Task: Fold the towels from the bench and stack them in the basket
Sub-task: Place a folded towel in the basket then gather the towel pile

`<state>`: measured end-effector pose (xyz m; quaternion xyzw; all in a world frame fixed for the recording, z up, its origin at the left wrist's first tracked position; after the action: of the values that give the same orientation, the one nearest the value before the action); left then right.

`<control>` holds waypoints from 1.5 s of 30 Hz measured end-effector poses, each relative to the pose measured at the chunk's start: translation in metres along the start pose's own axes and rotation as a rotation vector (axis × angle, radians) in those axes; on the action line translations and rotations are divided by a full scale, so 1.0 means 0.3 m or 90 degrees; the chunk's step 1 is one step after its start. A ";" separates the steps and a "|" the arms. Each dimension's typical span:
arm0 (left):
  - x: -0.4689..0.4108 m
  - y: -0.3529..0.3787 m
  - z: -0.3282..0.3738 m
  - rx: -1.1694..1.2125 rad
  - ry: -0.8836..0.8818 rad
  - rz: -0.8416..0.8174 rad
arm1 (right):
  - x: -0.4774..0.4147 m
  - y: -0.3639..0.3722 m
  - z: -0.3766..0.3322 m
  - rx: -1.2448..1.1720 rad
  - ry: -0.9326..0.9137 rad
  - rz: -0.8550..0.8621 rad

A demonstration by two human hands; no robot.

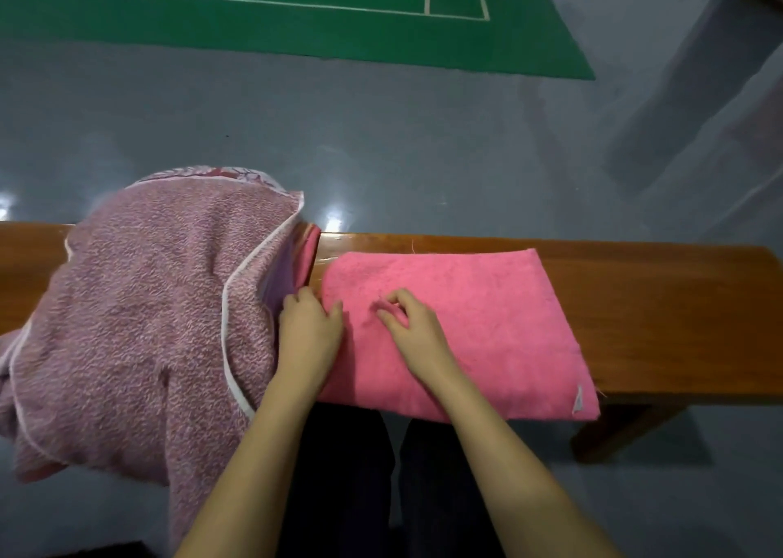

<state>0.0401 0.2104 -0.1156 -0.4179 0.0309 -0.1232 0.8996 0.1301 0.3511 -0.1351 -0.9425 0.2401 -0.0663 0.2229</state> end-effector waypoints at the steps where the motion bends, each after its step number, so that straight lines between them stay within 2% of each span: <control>1: -0.019 0.003 -0.010 -0.013 -0.026 0.005 | -0.009 0.004 0.018 -0.011 0.014 0.003; 3: -0.057 0.015 -0.028 0.013 -0.087 -0.016 | -0.025 0.007 0.042 -0.043 0.035 0.012; 5: -0.087 0.050 -0.041 0.087 -0.160 -0.094 | -0.033 0.003 0.054 -0.067 0.047 0.019; 7: -0.092 0.098 -0.035 0.199 -0.227 -0.187 | -0.035 0.000 0.061 -0.075 0.044 0.016; 9: -0.092 0.134 -0.007 0.325 -0.252 -0.222 | -0.035 -0.002 0.063 -0.086 0.044 0.005; 11: -0.118 0.127 0.024 0.422 -0.185 -0.153 | -0.037 -0.003 0.067 -0.100 0.044 -0.002; 13: -0.141 0.104 0.045 0.445 -0.111 -0.090 | -0.039 -0.005 0.067 -0.106 0.041 -0.003; 17: -0.164 0.075 0.044 0.473 -0.091 -0.037 | -0.026 -0.015 0.045 -0.177 0.031 -0.003; 19: -0.152 0.043 0.062 0.442 -0.047 -0.015 | 0.001 -0.032 0.027 -0.206 0.025 0.004; 25: 0.004 -0.019 0.188 0.413 0.101 -0.034 | 0.125 -0.149 -0.033 -0.252 -0.013 0.098; 30: 0.168 -0.035 0.266 0.440 0.138 -0.088 | 0.220 -0.279 -0.161 -0.277 -0.098 0.146; 33: 0.282 -0.068 0.330 0.440 0.183 -0.121 | 0.281 -0.326 -0.217 -0.291 -0.097 0.141; 37: 0.407 -0.123 0.352 0.401 0.234 -0.106 | 0.379 -0.336 -0.253 -0.305 -0.087 0.112; 42: 0.484 -0.123 0.307 0.452 0.204 -0.140 | 0.476 -0.320 -0.267 -0.311 -0.083 0.080; 45: 0.527 -0.130 0.311 0.426 0.233 -0.157 | 0.510 -0.315 -0.267 -0.305 -0.083 0.077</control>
<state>0.2003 0.2166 -0.0180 -0.0735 0.0984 -0.3056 0.9442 0.2854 0.3204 -0.0182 -0.9546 0.2900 0.0669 0.0119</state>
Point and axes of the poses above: each hand's wrist, its own x-axis away from the middle knuckle, its own y-axis out of the palm, z = x × y, the point moved 8 cm from there along -x, towards the middle knuckle, and after that the axes turned 1 degree about -z, right-handed, at the moved point
